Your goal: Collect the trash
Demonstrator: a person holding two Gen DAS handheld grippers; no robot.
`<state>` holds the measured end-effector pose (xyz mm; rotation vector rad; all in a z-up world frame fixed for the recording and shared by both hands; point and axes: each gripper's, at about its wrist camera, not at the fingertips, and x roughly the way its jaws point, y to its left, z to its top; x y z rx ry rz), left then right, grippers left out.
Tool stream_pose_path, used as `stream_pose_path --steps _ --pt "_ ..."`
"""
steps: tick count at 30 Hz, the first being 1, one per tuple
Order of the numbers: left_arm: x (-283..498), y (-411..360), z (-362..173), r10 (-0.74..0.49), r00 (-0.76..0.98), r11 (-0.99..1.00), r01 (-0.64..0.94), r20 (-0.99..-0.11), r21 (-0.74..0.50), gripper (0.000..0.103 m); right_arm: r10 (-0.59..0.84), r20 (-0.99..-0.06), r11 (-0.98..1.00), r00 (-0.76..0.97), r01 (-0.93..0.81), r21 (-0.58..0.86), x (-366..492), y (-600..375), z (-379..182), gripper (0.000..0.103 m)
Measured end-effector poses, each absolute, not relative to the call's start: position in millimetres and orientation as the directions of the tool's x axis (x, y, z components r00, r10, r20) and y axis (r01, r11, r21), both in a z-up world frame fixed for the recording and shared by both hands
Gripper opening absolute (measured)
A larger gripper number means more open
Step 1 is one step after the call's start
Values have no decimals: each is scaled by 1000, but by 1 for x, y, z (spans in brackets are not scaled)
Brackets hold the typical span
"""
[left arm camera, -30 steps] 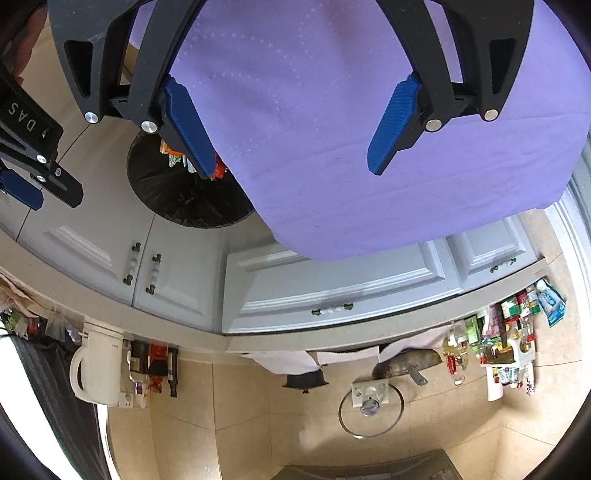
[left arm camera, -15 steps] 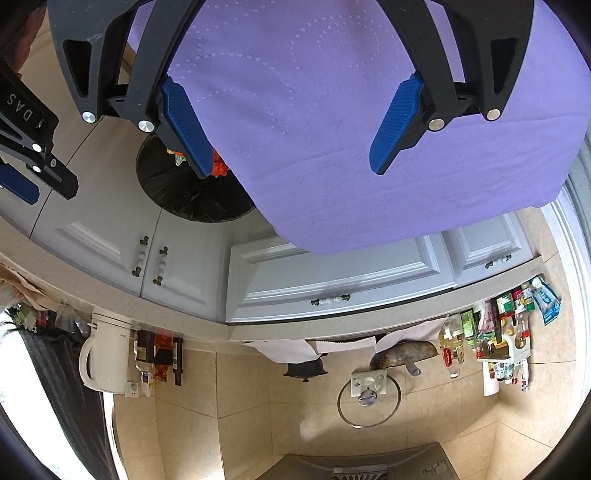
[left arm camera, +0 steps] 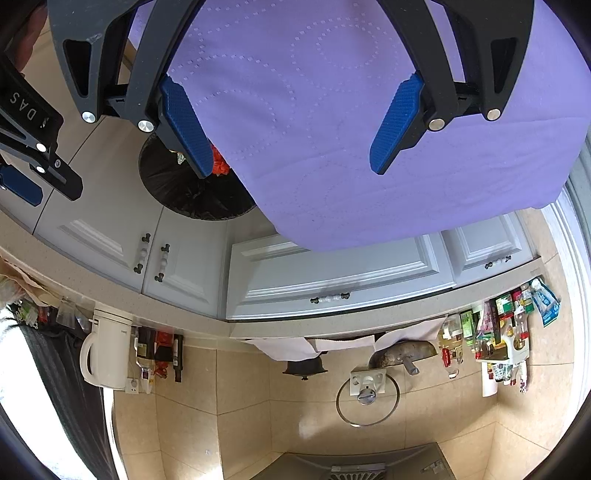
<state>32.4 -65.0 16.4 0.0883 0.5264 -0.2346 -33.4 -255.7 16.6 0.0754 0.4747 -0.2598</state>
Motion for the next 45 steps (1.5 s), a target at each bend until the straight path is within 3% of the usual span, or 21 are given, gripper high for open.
stream_pose_path --steps 45 --pt "31 -64 15 -207 832 969 246 -515 8 84 -232 -461 964 857 265 8 -32 -253 17 69"
